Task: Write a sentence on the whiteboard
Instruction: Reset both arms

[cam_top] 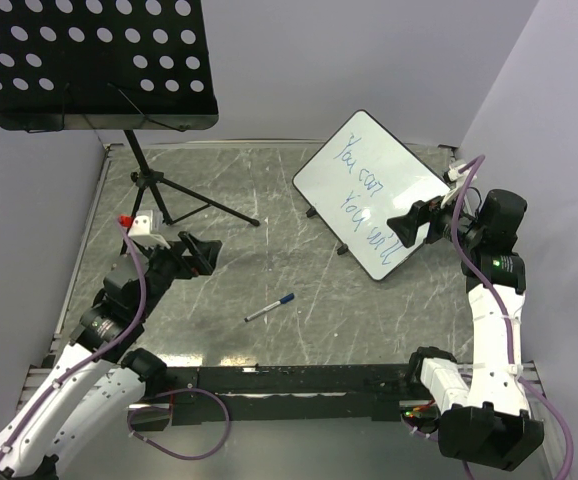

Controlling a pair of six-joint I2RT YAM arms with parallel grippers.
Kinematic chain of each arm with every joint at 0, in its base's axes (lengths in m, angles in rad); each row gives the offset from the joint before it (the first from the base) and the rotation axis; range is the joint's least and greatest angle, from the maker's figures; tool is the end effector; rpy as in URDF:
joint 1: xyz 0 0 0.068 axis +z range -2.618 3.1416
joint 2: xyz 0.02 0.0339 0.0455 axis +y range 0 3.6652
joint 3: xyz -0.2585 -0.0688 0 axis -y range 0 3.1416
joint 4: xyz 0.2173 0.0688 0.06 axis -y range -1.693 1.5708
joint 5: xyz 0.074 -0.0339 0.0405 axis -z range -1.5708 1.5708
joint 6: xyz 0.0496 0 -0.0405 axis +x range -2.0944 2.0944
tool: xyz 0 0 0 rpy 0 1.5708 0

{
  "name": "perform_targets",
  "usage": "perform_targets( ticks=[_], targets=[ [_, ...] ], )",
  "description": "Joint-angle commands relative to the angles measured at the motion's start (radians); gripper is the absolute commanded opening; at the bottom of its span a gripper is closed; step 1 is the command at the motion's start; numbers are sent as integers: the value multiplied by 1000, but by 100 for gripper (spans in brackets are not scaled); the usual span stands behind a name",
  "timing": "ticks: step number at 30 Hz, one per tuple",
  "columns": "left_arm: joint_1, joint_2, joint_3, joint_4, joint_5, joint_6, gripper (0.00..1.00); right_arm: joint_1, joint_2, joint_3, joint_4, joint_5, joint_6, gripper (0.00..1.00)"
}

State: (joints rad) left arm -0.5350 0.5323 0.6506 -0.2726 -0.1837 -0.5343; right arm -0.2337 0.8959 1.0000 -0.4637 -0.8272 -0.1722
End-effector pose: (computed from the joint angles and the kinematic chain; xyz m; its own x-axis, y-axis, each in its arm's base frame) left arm 0.1141 -0.0571 0.3111 -0.2900 -0.4101 -0.8647 0.2304 0.8470 -0.4790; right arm 0.1729 -0.0036 0.3597 -0.2493 -0.0599 -0.9666 -0.5645 0.8200 0.0948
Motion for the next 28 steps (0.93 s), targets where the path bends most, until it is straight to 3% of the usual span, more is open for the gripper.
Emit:
perform_targets(
  ticks=[1,28],
  targets=[
    [4,-15,23,9,-22,17,97,-1,-12,2,28,5,5,100],
    [3,-12,21,16,-19,23,96,0,-54,-43,106,123,125,100]
  ],
)
